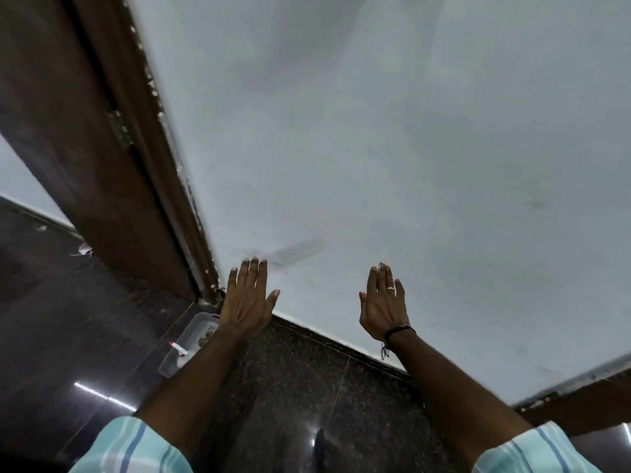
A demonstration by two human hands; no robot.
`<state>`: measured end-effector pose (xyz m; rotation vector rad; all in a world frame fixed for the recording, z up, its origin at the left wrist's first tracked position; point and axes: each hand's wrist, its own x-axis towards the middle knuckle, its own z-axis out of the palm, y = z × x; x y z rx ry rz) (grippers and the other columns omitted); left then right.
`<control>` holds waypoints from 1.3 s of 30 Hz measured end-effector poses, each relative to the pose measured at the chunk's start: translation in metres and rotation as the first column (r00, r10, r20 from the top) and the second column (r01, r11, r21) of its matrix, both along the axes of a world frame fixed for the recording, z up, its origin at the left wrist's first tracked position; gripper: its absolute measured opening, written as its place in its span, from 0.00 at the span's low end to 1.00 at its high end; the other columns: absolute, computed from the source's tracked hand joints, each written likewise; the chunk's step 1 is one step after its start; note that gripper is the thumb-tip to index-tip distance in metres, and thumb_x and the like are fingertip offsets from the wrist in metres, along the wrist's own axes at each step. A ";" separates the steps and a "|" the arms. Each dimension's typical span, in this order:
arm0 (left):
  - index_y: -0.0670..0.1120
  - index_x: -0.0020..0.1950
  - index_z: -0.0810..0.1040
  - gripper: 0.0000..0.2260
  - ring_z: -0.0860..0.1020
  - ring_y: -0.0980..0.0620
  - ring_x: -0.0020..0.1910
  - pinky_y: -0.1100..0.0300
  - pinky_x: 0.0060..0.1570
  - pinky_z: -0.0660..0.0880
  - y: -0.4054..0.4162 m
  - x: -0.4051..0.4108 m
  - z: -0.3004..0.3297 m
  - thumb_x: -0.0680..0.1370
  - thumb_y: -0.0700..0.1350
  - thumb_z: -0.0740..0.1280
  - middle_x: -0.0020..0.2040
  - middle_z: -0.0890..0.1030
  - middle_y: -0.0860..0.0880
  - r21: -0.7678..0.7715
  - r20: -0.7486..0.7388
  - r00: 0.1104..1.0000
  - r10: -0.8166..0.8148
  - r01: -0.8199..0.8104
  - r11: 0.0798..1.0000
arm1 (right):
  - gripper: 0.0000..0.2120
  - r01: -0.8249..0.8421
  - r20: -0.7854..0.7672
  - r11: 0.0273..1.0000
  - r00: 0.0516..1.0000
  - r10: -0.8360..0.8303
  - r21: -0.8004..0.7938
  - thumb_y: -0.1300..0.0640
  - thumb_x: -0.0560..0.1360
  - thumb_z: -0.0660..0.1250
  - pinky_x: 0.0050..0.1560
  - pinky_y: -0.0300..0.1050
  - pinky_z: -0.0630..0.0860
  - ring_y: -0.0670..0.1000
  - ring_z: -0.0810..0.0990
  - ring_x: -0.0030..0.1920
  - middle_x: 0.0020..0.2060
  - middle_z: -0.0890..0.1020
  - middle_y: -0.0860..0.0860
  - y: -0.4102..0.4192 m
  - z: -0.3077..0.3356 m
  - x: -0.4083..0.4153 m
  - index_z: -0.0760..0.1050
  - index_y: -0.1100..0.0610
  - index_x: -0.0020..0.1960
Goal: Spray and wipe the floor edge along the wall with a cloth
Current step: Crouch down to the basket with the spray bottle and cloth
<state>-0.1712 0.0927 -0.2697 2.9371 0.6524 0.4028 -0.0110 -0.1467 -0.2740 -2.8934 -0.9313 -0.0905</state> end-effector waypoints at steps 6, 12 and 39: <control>0.38 0.74 0.59 0.30 0.61 0.39 0.73 0.41 0.72 0.57 0.052 -0.032 -0.010 0.78 0.57 0.50 0.73 0.64 0.37 -0.016 -0.048 0.992 0.114 -0.115 0.993 | 0.31 -0.122 -0.033 0.992 0.992 0.121 -0.039 0.50 0.78 0.46 0.74 0.59 0.57 0.61 0.53 0.77 0.76 0.55 0.64 0.079 -0.008 -0.007 0.51 0.66 0.76; 0.38 0.72 0.62 0.30 0.63 0.38 0.72 0.41 0.72 0.59 0.095 -0.073 -0.023 0.76 0.55 0.50 0.72 0.67 0.38 -0.044 -0.073 0.956 0.284 -0.288 0.957 | 0.31 -0.299 -0.059 0.953 0.953 0.296 -0.055 0.50 0.77 0.44 0.73 0.60 0.58 0.61 0.55 0.77 0.75 0.57 0.64 0.165 -0.016 -0.014 0.53 0.66 0.76; 0.37 0.73 0.59 0.29 0.63 0.38 0.72 0.41 0.72 0.60 0.135 -0.038 -0.039 0.78 0.56 0.54 0.72 0.66 0.36 0.020 -0.227 0.467 0.855 -0.875 0.484 | 0.31 -0.887 -0.241 0.458 0.457 0.856 -0.059 0.49 0.80 0.48 0.75 0.58 0.52 0.61 0.51 0.77 0.77 0.51 0.63 0.404 -0.056 0.048 0.48 0.64 0.77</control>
